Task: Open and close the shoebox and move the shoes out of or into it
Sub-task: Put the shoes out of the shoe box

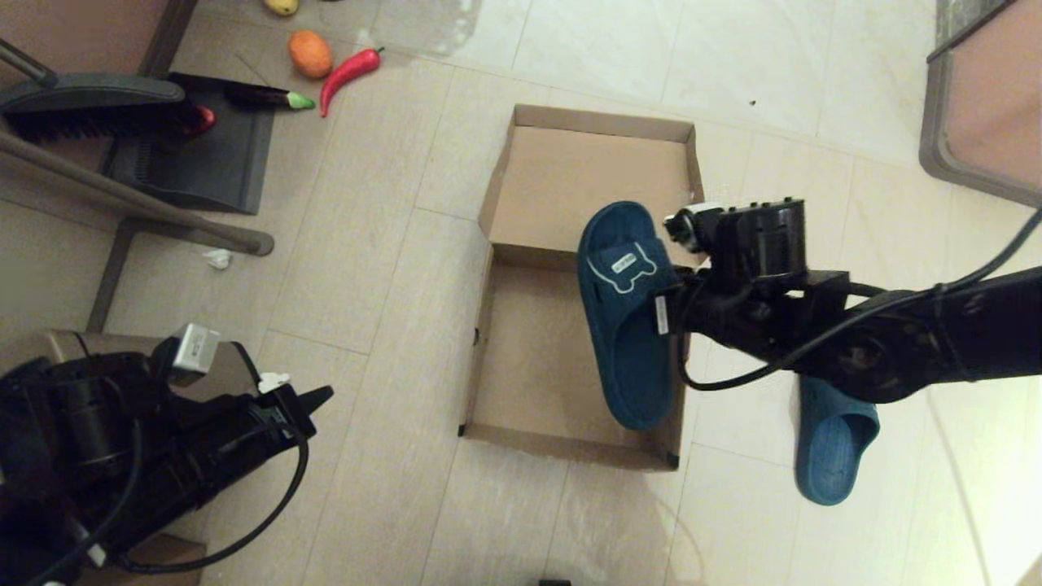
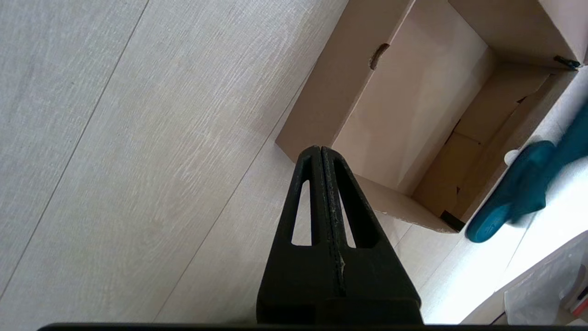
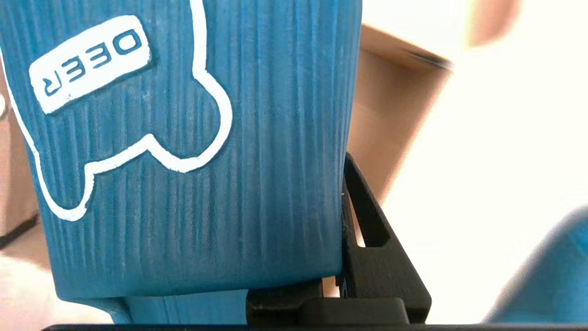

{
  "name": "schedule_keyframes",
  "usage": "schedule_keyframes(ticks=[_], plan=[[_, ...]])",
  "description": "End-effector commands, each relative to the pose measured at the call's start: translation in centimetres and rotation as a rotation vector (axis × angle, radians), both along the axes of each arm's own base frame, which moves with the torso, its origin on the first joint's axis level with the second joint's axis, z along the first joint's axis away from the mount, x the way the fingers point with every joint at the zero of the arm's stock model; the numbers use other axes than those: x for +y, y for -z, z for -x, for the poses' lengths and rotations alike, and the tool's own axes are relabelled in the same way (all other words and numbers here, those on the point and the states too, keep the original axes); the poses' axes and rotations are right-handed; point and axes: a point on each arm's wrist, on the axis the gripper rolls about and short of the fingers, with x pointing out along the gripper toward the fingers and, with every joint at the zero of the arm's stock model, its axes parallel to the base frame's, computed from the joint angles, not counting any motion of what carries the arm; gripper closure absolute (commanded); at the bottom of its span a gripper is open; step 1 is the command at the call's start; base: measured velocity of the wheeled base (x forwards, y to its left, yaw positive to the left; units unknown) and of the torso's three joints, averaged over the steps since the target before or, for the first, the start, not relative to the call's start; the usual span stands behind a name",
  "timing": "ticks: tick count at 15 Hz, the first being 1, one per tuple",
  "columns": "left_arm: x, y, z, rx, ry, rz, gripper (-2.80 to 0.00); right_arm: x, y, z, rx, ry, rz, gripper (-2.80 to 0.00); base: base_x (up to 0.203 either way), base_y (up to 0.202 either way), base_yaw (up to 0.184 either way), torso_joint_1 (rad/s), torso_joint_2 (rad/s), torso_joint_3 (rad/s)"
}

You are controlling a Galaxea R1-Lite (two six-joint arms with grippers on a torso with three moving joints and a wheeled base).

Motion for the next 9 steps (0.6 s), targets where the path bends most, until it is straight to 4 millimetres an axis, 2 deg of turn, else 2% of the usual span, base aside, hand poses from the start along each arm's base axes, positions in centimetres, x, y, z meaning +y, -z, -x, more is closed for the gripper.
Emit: schedule_keyframes(ticks=[1, 3, 4, 7, 9], plan=[[-0.2, 0.0, 0.0, -0.003, 0.008, 0.004, 0.00, -2.7, -4.0, 3.3, -0.042, 0.053, -0.064, 0.00, 0.000, 0.000, 0.000, 0.000, 0.00, 0.000], [-0.5, 0.1, 0.1, 0.004, 0.023, 0.004, 0.00, -6.3, -4.6, 5.6, 0.018, 0.158, -0.079, 0.00, 0.000, 0.000, 0.000, 0.000, 0.00, 0.000], [-0.6, 0.1, 0.0, 0.004, 0.027, 0.005, 0.00, -8.2, -3.8, 6.1, 0.064, 0.222, -0.069, 0.00, 0.000, 0.000, 0.000, 0.000, 0.00, 0.000], [-0.8, 0.0, -0.5, 0.000, 0.030, 0.010, 0.00, -12.2, -0.3, 7.1, 0.198, 0.362, -0.030, 0.00, 0.000, 0.000, 0.000, 0.000, 0.00, 0.000], [-0.8, -0.2, -0.6, -0.012, 0.033, 0.011, 0.00, -13.1, 2.4, 7.3, 0.290, 0.392, -0.002, 0.00, 0.000, 0.000, 0.000, 0.000, 0.00, 0.000]])
